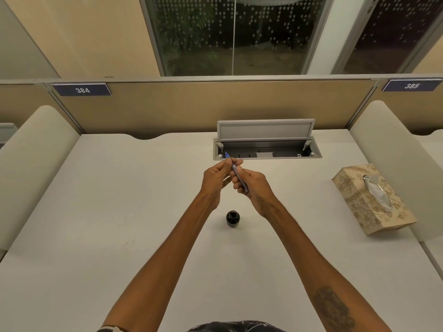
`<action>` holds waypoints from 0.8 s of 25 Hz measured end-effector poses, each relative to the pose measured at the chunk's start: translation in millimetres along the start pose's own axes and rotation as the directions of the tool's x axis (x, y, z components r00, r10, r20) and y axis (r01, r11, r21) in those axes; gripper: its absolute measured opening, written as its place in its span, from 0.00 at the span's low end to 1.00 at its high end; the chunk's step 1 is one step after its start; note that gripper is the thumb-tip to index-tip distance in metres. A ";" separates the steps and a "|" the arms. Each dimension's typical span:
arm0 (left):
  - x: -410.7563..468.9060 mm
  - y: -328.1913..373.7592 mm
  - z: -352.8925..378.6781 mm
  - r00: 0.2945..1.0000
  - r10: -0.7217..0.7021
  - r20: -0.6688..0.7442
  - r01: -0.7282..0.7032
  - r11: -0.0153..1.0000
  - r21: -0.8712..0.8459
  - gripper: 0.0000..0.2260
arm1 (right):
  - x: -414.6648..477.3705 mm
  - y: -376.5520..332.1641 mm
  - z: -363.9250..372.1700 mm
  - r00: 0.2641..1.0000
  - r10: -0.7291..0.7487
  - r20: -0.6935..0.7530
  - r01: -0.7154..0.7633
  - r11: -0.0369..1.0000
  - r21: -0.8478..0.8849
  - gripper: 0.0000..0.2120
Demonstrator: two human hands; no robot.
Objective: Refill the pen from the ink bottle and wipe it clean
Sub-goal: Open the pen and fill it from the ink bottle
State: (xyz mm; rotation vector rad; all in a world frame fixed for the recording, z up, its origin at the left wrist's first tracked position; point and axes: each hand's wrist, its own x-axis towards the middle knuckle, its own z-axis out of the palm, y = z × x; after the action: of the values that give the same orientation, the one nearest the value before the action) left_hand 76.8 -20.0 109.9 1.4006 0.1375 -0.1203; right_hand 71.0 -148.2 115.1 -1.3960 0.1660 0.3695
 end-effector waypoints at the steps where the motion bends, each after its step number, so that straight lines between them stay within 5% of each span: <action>1: 1.3 2.0 2.5 1.000 -0.002 -0.020 0.002 1.000 0.002 0.13 | -0.4 0.2 3.7 0.996 -0.048 -0.076 0.047 0.999 -0.019 0.14; 6: 2.8 4.8 10.3 0.995 -0.024 -0.095 0.021 0.999 -0.032 0.15 | -1.0 4.4 10.4 0.942 -0.227 -0.249 0.187 0.967 -0.172 0.13; 11: 5.0 8.2 8.3 0.992 -0.079 -0.099 0.079 0.997 -0.003 0.17 | -1.5 -11.0 8.8 0.985 0.133 -0.109 -0.126 0.990 0.061 0.19; 20: 7.4 8.8 2.2 0.997 -0.072 -0.034 0.072 0.997 0.012 0.17 | 1.6 -2.5 2.7 0.991 0.127 -0.045 -0.114 0.969 0.218 0.12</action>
State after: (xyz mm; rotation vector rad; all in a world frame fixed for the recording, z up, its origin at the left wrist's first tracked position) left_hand 85.7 -20.7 117.5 1.4119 0.2152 -0.1578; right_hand 73.1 -145.7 117.4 -1.1858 0.3309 0.3994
